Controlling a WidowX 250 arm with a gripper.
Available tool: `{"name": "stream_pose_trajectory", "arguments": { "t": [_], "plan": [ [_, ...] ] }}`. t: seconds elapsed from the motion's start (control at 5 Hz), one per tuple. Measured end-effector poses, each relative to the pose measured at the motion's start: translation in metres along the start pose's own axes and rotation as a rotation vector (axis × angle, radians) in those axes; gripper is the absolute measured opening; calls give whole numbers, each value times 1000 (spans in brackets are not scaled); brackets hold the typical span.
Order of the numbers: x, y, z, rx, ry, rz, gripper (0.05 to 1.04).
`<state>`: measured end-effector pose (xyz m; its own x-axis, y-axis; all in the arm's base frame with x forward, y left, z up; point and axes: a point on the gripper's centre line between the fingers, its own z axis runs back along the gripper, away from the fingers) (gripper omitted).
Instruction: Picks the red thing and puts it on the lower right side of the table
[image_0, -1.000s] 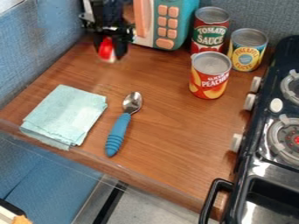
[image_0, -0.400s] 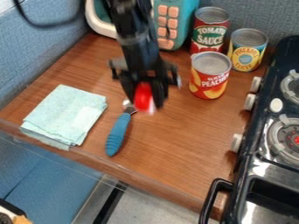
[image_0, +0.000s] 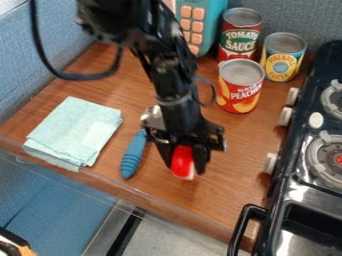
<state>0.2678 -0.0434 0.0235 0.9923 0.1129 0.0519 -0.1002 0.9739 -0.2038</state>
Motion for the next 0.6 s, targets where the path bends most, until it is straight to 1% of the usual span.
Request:
{"name": "stream_pose_trajectory", "arguments": {
  "t": [0.2, 0.4, 0.6],
  "plan": [
    [-1, -7, -13, -8, 12, 0, 592],
    [-5, -16, -14, -2, 26, -31, 702],
    [-6, -25, 4, 33, 22, -41, 946]
  ]
}}
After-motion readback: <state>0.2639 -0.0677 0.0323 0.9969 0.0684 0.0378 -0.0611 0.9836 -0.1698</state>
